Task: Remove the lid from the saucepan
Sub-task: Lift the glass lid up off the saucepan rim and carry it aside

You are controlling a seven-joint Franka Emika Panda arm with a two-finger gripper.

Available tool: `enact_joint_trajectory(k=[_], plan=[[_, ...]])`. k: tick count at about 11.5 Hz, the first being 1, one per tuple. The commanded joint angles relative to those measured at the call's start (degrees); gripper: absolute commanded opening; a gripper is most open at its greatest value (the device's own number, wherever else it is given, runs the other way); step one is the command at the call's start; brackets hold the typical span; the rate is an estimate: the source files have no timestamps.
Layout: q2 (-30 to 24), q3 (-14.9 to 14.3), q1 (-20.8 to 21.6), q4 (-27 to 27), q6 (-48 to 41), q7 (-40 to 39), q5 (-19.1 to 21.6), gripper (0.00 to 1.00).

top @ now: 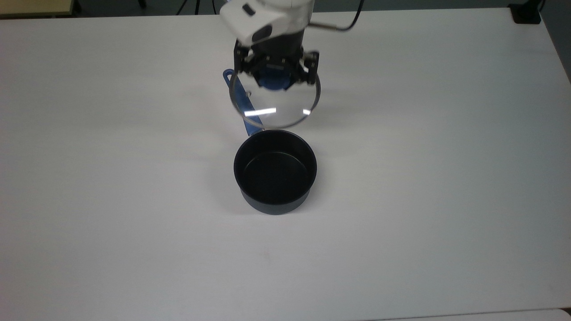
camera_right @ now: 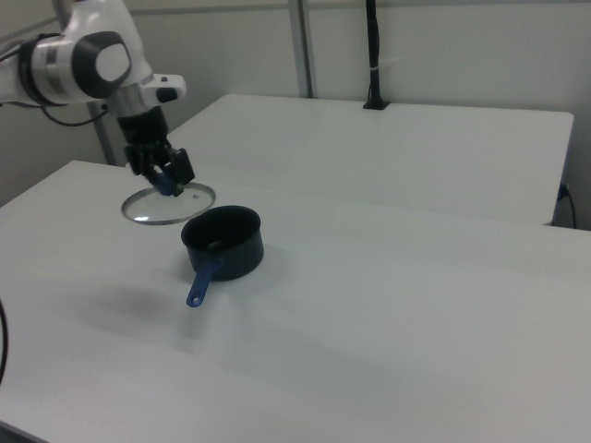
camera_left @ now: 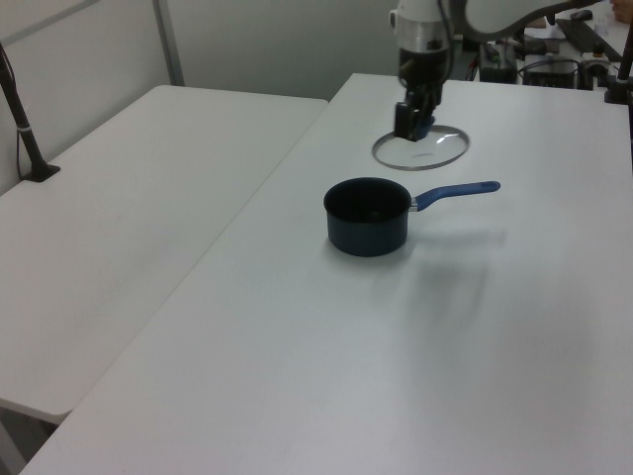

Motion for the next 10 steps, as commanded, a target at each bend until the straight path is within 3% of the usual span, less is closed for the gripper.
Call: enact_joint_trajectory(k=[1, 5, 8, 10], plan=[[-15.56, 0.63, -1.34, -18.56, 0.28, -10.69, 0.27, 0.5], [-25.26, 0.2, -9.77, -32.56, 0.63, -27.4, 0.18, 0.5], [-25.27, -1.38, -16.36, -37.41, 4.05, -36.72, -0.52, 0.5], [-23.27, -2.18, -18.22, -38.64, 9.92, -38.33, -0.61, 0.5]])
